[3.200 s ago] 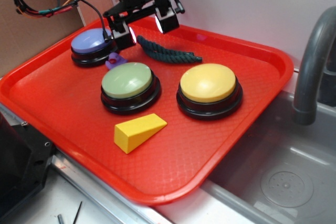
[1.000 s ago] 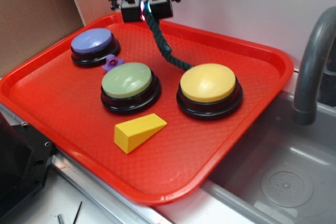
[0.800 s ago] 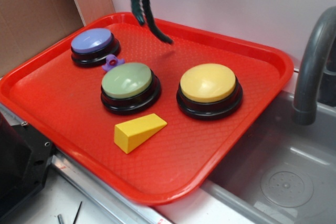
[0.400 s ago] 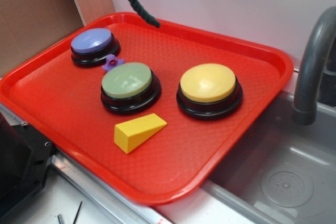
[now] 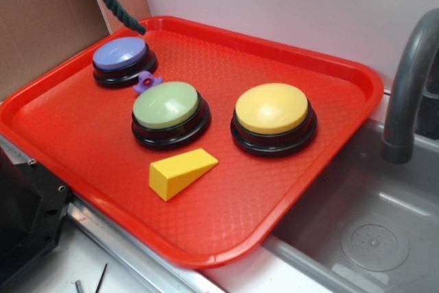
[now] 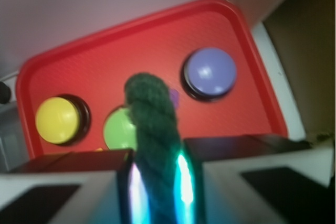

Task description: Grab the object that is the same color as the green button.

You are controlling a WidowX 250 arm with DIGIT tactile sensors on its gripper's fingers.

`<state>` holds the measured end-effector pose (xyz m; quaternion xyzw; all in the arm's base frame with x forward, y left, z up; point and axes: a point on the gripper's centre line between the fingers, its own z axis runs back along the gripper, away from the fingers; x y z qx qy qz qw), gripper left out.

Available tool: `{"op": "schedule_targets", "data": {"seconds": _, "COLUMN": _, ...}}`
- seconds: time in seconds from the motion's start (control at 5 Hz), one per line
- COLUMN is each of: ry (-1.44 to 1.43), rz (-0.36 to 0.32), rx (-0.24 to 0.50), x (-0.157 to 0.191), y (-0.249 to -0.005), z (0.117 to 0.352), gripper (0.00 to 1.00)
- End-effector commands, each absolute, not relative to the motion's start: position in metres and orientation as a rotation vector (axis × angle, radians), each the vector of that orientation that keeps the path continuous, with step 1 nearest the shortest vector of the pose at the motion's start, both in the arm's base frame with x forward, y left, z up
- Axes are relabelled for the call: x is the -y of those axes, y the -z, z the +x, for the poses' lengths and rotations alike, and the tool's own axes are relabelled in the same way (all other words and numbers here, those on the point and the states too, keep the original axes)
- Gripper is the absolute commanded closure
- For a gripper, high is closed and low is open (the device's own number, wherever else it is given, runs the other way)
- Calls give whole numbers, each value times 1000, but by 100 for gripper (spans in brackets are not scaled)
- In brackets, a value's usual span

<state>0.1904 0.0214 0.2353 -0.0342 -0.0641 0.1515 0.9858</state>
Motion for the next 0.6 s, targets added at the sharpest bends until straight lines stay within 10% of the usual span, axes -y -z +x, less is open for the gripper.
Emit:
{"op": "schedule_targets", "data": {"seconds": 0.0, "ry": -297, "rz": -36, "rx": 181, "x": -21, "y": -250, "z": 193, "gripper": 100}}
{"op": "schedule_targets", "data": {"seconds": 0.4, "ry": -348, "rz": -2, "rx": 149, "x": -31, "y": -238, "z": 183, "gripper": 100}}
